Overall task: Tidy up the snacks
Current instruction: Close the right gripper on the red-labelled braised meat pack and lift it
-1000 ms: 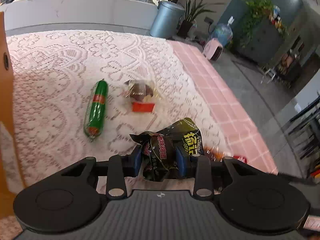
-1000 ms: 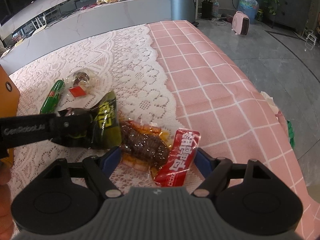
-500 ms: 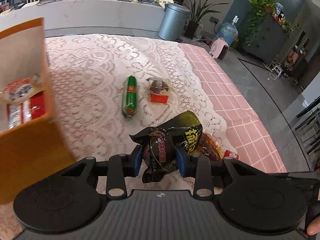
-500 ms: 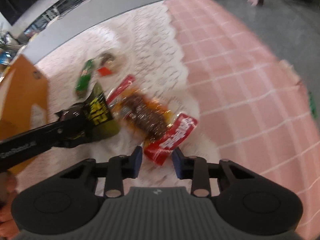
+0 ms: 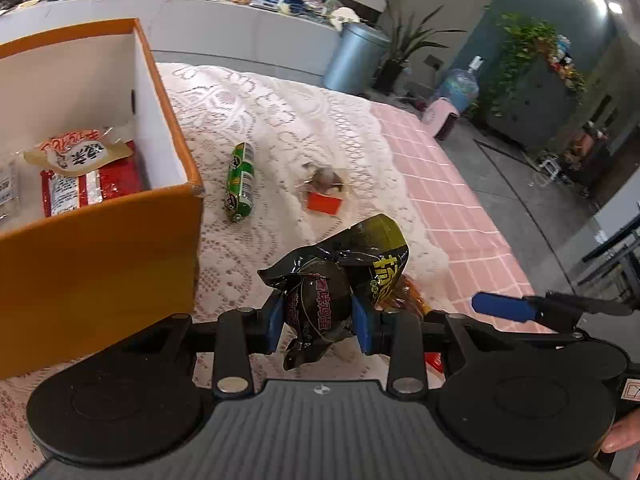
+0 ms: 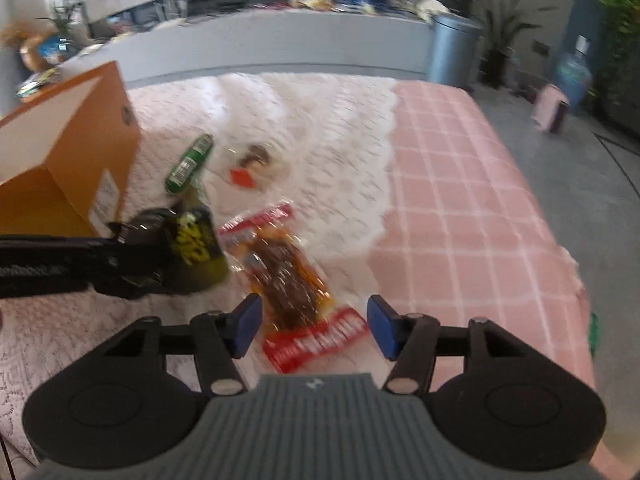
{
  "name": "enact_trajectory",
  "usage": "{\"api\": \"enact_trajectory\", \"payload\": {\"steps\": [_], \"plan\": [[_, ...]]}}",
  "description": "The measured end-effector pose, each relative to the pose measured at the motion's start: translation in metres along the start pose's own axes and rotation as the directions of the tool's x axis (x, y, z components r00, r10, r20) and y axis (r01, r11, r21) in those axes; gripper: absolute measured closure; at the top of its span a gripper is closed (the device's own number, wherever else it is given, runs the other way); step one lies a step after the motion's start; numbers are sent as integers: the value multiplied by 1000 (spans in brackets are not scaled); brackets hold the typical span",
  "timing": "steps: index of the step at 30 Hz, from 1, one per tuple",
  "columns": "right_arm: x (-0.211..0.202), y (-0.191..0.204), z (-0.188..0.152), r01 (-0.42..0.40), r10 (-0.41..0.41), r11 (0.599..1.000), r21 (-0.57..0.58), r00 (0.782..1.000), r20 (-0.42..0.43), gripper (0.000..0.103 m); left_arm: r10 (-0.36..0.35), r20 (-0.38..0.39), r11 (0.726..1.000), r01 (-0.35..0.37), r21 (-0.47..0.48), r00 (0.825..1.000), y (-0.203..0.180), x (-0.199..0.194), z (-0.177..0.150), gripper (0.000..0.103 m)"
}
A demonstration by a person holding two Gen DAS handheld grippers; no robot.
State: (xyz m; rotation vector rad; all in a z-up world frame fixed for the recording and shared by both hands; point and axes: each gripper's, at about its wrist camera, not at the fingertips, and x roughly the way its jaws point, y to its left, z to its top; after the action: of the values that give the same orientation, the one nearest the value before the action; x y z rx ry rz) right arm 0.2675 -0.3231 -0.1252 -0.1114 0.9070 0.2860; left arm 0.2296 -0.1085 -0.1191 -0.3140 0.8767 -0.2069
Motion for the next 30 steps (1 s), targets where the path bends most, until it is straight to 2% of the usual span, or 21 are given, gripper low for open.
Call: {"api": "enact_trajectory", "payload": {"steps": [7,9,11,13,15,18,25,28,30], "plan": [[40,13,13,-35,32,990,-138,999,-23,47,-4,-3,1000,4,-26,1000,1,9,7,63],[47,13,13,-73,68,987,-141,997,-42,39,-7,-1,1000,7,-29,1000,4,10,7,63],[49,14,12,-82,78,986,-148,996,-39,36,-12,10,1000,13,-29,1000,3,11,8,63],[52,14,11,-75,69,986,-148,996,-49,35,-18,20,999,18,-30,1000,2,10,10,63],[54,11,11,-72,66,989,-126,996,-53,39,-23,33,999,24,-27,999,1,8,12,63],[54,0,13,-36,32,997,-68,998,-51,45,-19,40,1000,19,-22,999,0,5,15,63],[57,-25,15,77,-75,996,53,996,-46,47,-7,30,1000,8,-24,1000,1,4,15,63],[56,-30,13,128,-124,987,93,991,-48,50,-2,27,1000,3,-25,1000,4,2,14,63],[54,-31,12,206,-203,974,95,978,-44,51,-3,28,1000,4,-24,1000,4,0,14,63]]}}
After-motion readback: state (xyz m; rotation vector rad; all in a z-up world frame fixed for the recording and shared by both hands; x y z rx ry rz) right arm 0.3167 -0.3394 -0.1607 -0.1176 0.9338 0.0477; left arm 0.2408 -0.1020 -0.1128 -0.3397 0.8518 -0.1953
